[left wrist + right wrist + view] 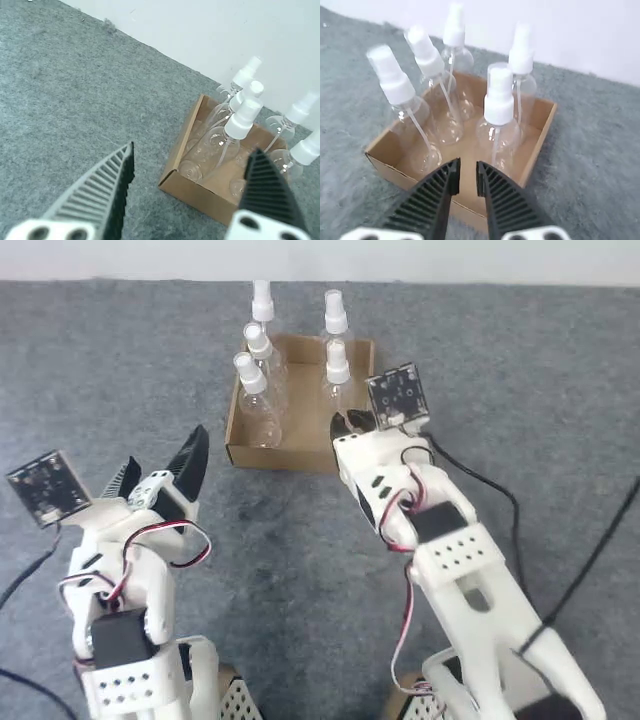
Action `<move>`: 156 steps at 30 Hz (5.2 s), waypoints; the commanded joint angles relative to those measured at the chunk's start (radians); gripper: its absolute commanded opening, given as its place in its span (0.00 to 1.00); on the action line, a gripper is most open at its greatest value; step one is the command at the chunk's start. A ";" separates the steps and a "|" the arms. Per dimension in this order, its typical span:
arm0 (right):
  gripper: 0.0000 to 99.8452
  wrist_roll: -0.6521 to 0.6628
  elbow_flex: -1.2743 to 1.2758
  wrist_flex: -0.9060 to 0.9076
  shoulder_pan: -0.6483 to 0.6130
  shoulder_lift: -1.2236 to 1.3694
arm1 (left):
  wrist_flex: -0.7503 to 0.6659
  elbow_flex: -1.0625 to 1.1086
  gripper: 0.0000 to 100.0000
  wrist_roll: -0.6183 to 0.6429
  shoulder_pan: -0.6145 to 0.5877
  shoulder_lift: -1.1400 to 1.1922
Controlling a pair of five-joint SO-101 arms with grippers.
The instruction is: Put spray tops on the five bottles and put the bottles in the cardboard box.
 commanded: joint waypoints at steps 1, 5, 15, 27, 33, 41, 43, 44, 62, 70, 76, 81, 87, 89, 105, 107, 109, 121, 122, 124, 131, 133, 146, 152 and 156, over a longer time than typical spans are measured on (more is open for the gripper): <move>0.01 0.002 0.006 0.007 -0.008 -0.113 | -0.031 -0.058 0.28 0.006 0.005 -0.012; 0.01 0.000 0.038 0.007 -0.008 -0.173 | -0.031 -0.059 0.23 0.006 0.006 -0.012; 0.01 -0.005 0.115 0.005 -0.008 -0.318 | -0.032 -0.062 0.14 -0.031 0.040 -0.012; 0.01 -0.005 0.229 0.005 -0.008 -0.559 | -0.014 -0.074 0.01 -0.087 0.071 -0.038; 0.01 -0.005 0.269 0.005 -0.008 -0.636 | 0.077 -0.031 0.01 -0.089 0.072 -0.298; 0.01 0.002 0.377 -0.071 -0.004 -0.765 | 0.066 0.010 0.01 -0.115 0.120 -0.359; 0.01 0.002 0.399 -0.076 -0.002 -0.809 | 0.068 0.012 0.01 -0.117 0.120 -0.376; 0.01 0.002 0.407 -0.073 -0.002 -0.831 | 0.068 0.012 0.01 -0.117 0.120 -0.379; 0.01 0.060 0.560 -0.077 0.001 -1.221 | 0.054 0.024 0.01 -0.117 0.118 -0.377; 0.01 0.052 0.549 -0.070 0.038 -1.214 | -0.011 0.028 0.01 -0.120 0.118 -0.377; 0.01 0.055 0.577 -0.074 0.073 -1.214 | -0.003 0.102 0.01 -0.195 0.117 -0.377; 0.01 0.054 0.578 -0.067 0.216 -1.214 | -0.015 0.196 0.01 -0.245 0.118 -0.377; 0.01 0.052 0.577 0.036 0.274 -1.214 | -0.149 0.337 0.01 -0.242 0.118 -0.377; 0.01 0.052 0.577 0.079 0.278 -1.214 | -0.209 0.392 0.01 -0.242 0.118 -0.377; 0.01 0.051 0.760 0.266 0.278 -1.214 | -0.287 0.493 0.01 -0.242 0.126 -0.376; 0.01 0.051 0.779 0.277 0.275 -1.214 | -0.285 0.493 0.01 -0.241 0.126 -0.376; 0.01 0.051 0.778 0.288 0.278 -1.214 | -0.262 0.493 0.01 -0.241 0.126 -0.376; 0.01 0.051 0.778 0.575 0.272 -1.214 | -0.060 0.493 0.01 -0.244 0.126 -0.376; 0.01 0.051 0.778 0.599 0.274 -1.214 | -0.034 0.493 0.01 -0.245 0.124 -0.376; 0.01 0.051 0.778 0.653 0.275 -1.214 | 0.025 0.493 0.01 -0.245 0.120 -0.376; 0.01 0.051 0.778 0.794 0.275 -1.214 | 0.215 0.493 0.01 -0.247 0.118 -0.376; 0.01 0.052 0.778 0.825 0.278 -1.214 | 0.242 0.493 0.01 -0.247 0.118 -0.376; 0.01 0.058 0.778 1.013 0.282 -1.213 | 0.344 0.493 0.01 -0.244 0.120 -0.376; 0.01 0.058 0.778 1.013 0.282 -1.213 | 0.344 0.493 0.01 -0.244 0.120 -0.376; 0.01 0.058 0.778 1.013 0.282 -1.213 | 0.344 0.493 0.01 -0.244 0.120 -0.376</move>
